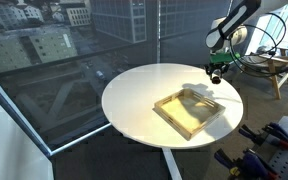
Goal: Remove the plum from the wooden tray and place it on the table
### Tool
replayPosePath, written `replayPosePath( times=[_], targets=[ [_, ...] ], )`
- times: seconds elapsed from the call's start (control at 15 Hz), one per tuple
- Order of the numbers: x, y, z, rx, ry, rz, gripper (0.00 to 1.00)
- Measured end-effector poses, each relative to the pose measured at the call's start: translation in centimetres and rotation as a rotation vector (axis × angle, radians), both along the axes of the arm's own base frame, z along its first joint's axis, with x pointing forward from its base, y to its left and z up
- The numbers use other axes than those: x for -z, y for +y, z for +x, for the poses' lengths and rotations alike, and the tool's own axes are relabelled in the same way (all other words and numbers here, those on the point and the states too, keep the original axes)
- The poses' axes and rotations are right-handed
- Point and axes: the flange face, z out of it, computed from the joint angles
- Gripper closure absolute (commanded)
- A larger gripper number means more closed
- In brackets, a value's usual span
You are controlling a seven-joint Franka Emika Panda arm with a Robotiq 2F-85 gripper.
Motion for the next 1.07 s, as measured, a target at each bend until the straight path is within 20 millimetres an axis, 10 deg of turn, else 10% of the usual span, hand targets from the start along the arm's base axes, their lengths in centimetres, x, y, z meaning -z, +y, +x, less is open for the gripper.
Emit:
replayPosePath(
  times=[1.07],
  targets=[
    [4.4,-0.7,-0.1,0.051,-0.042,0.005,0.69]
  ],
)
